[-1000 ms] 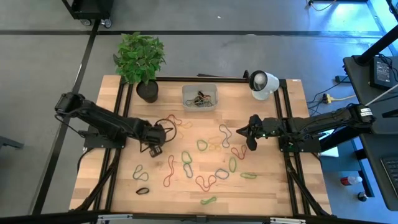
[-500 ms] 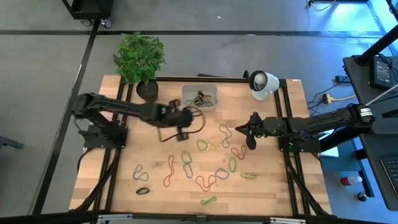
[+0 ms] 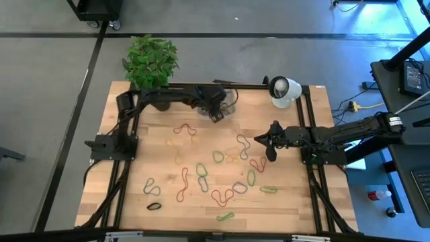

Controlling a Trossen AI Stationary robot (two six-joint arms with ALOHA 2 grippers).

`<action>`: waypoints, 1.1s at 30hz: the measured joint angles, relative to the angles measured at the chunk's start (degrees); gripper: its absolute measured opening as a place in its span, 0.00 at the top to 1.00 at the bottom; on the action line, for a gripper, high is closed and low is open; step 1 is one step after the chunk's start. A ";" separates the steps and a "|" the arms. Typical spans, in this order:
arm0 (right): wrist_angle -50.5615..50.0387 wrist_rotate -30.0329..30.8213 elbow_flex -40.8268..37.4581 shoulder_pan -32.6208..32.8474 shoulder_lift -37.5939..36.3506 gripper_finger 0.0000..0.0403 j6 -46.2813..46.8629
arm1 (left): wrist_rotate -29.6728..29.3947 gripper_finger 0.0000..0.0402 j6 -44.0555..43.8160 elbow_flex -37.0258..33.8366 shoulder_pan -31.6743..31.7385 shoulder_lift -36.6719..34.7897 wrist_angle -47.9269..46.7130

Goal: Pick and place rubber bands into bin
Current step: Put the black rubber band into the gray bin, then put the green rubber band into the gray bin

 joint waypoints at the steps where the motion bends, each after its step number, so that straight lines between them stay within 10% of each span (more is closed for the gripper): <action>1: -0.02 0.00 0.00 0.00 0.00 0.96 0.00 | 1.36 0.91 -1.09 0.00 1.08 0.80 -0.46; 16: -0.08 0.00 0.00 0.00 0.00 0.96 -0.01 | 5.13 0.63 -4.60 -0.02 1.75 -2.79 -3.68; 26: 0.27 0.18 0.00 -0.24 -0.01 0.96 -0.16 | -9.16 0.75 -7.53 -0.88 -9.72 -13.52 -22.68; 33: -0.62 0.81 0.10 0.34 0.24 0.99 1.85 | -5.28 0.98 -11.41 -15.26 -18.28 -22.28 -21.76</action>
